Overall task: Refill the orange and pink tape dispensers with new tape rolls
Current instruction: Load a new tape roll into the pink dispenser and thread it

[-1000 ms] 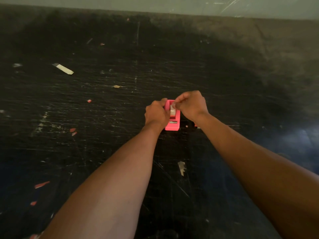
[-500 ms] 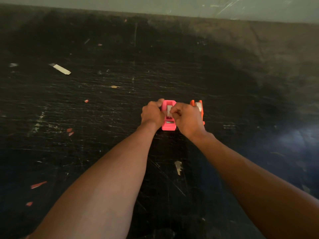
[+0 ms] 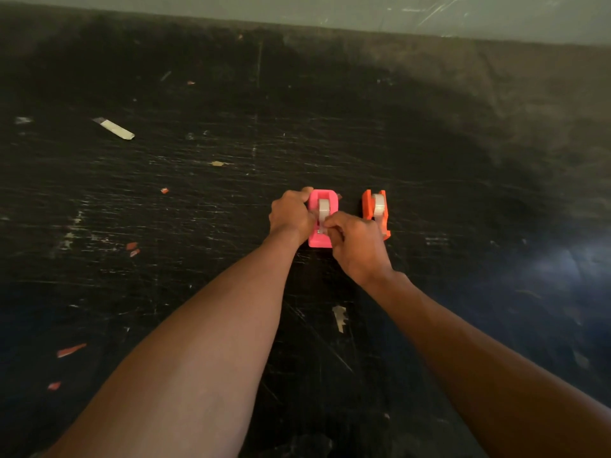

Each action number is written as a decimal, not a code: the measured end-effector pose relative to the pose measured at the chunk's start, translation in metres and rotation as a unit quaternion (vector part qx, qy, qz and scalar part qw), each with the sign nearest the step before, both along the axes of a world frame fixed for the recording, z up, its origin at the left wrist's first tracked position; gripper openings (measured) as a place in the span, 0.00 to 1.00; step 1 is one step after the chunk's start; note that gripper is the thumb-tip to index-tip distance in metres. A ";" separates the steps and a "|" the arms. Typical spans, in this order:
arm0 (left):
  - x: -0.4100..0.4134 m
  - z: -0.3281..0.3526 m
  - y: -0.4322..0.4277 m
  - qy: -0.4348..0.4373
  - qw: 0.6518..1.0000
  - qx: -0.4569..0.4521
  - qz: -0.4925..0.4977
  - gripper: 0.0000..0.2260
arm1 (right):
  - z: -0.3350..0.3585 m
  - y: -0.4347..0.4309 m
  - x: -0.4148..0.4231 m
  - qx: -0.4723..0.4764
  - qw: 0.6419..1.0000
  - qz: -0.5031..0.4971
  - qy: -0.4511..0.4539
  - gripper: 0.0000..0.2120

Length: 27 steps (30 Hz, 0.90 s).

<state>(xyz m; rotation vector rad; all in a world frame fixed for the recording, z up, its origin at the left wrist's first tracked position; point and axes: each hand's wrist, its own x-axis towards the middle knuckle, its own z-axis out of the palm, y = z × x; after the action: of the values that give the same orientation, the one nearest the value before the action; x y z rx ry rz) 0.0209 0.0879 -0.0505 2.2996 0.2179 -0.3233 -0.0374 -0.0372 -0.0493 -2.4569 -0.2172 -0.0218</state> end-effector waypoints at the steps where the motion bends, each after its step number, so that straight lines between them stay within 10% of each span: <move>1: 0.000 0.000 0.000 0.000 1.000 -0.001 0.001 0.24 | 0.000 0.000 -0.001 0.003 1.000 0.000 -0.002 0.07; 27: 0.003 -0.003 -0.003 0.004 0.999 0.032 0.004 0.21 | -0.007 0.013 -0.036 -0.041 0.997 -0.007 -0.059 0.09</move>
<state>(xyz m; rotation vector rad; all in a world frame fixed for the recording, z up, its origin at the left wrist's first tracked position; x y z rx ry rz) 0.0241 0.0849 -0.0535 2.3609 0.2440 -0.3270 -0.0737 -0.0246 -0.0567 -2.5421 -0.2566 -0.1667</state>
